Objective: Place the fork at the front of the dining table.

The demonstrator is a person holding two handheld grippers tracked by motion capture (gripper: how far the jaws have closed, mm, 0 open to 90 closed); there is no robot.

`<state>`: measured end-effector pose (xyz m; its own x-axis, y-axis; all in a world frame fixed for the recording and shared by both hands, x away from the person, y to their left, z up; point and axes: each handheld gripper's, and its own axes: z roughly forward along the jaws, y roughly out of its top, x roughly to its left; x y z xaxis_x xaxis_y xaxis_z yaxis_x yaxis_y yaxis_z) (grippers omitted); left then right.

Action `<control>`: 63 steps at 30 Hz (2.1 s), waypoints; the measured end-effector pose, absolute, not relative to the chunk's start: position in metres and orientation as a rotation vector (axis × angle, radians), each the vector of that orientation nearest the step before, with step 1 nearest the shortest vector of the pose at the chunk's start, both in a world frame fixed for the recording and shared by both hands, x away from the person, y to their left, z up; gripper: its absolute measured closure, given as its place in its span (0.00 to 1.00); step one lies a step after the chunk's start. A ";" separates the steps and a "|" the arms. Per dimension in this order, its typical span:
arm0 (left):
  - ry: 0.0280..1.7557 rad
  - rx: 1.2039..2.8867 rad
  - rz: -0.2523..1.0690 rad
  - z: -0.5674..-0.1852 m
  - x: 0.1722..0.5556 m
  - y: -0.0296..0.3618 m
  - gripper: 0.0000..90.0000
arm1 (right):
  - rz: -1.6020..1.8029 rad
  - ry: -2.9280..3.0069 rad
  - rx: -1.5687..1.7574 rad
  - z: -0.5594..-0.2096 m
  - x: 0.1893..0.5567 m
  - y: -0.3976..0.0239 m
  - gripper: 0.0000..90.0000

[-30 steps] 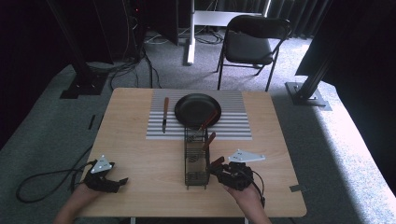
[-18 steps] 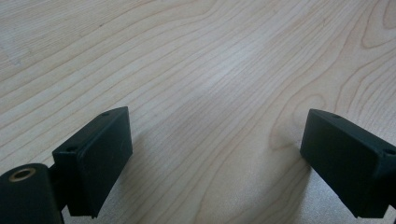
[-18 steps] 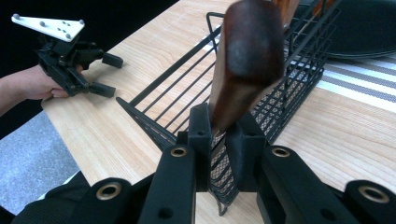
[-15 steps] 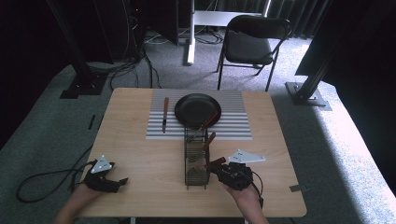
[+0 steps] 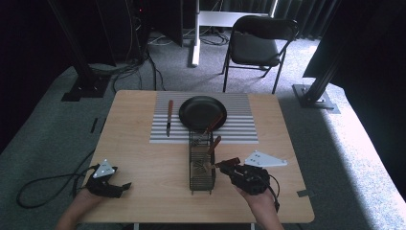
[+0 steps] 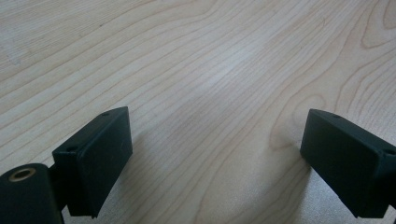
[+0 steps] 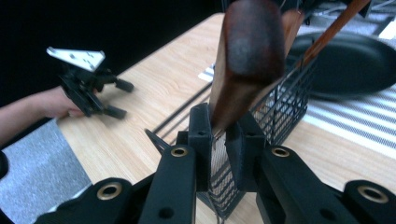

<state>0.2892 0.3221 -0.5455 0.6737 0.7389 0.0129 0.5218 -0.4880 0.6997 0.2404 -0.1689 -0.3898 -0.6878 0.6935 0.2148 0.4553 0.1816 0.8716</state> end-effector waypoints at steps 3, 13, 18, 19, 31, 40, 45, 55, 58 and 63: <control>0.966 2.204 0.411 -0.546 0.289 0.322 0.10 | 1.551 2.184 1.095 -0.375 0.234 -0.179 0.90; 0.966 2.204 0.411 -0.546 0.289 0.322 0.10 | 1.564 2.040 1.104 -0.345 0.225 -0.217 0.90; 0.966 2.204 0.411 -0.546 0.289 0.322 0.10 | 1.507 2.006 1.132 -0.342 0.228 -0.230 0.90; 0.967 2.204 0.412 -0.546 0.289 0.322 0.10 | 1.474 1.988 1.166 -0.346 0.234 -0.236 0.90; 0.969 2.203 0.413 -0.546 0.289 0.322 0.10 | 1.279 1.930 1.334 -0.388 0.291 -0.250 0.90; 0.969 2.203 0.413 -0.545 0.289 0.322 0.10 | 1.066 1.930 1.425 -0.418 0.359 -0.239 0.90; 0.968 2.203 0.413 -0.545 0.289 0.322 0.10 | 1.018 1.943 1.451 -0.428 0.377 -0.234 0.90; 0.968 2.203 0.413 -0.545 0.289 0.322 0.10 | 0.976 1.988 1.477 -0.436 0.397 -0.224 0.90; 0.969 2.203 0.412 -0.546 0.289 0.322 0.10 | 0.988 1.982 1.490 -0.436 0.400 -0.225 0.90; 0.969 2.203 0.413 -0.545 0.289 0.322 0.10 | 1.022 1.949 1.535 -0.437 0.410 -0.228 0.89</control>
<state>0.2892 0.3222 -0.5455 0.6718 0.7406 0.0136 0.5229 -0.4872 0.6994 0.4100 -0.2277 -0.4367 -0.2761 0.9568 0.0918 0.6196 0.1042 0.7780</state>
